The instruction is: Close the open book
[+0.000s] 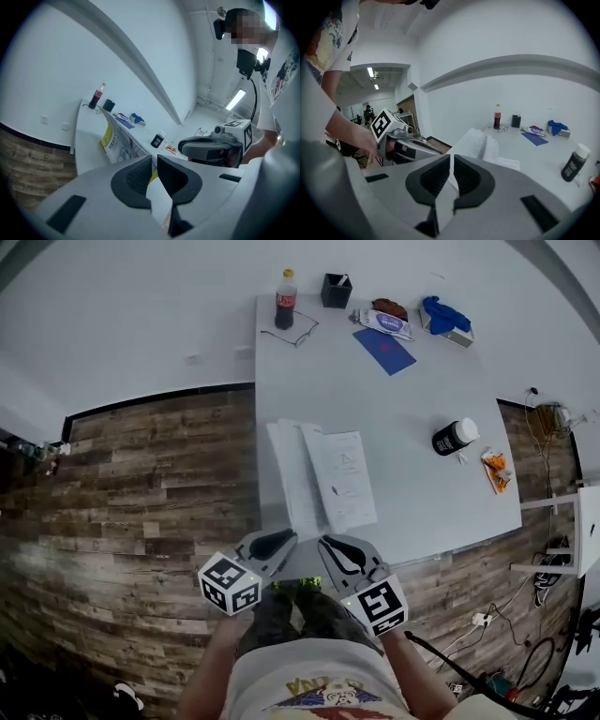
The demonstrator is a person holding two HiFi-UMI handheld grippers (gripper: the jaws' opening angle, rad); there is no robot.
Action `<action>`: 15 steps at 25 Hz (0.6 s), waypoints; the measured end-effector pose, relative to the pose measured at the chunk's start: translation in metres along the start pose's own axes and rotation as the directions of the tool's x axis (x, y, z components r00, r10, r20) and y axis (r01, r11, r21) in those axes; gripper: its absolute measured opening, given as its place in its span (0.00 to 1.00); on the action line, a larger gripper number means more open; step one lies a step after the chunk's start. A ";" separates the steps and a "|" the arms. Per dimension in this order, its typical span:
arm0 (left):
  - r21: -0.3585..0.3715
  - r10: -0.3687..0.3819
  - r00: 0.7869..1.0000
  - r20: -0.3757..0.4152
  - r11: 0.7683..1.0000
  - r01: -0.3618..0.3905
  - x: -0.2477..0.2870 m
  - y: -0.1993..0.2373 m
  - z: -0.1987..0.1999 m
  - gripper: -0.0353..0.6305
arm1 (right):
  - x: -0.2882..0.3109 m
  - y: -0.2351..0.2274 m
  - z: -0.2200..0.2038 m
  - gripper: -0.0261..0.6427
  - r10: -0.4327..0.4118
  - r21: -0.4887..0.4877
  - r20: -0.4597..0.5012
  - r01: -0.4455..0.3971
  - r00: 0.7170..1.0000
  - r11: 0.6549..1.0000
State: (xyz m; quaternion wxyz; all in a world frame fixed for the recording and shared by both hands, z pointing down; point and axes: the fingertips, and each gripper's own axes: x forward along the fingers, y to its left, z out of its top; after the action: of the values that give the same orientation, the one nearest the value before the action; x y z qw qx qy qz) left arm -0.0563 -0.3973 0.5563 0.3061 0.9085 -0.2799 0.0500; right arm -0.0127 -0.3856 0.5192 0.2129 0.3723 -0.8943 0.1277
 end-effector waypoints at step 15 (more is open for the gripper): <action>0.023 -0.058 0.996 -0.073 0.998 0.060 0.086 -0.041 0.010 0.11 | -0.048 -0.061 0.001 0.08 -0.042 0.033 0.047 0.040 0.998 0.999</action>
State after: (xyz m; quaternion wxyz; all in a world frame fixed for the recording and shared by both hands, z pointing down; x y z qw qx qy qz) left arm 0.0368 -0.4174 0.5487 0.3058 0.9178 -0.2412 0.0772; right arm 0.0614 -0.3988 0.4998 0.1883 0.3968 -0.8891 0.1286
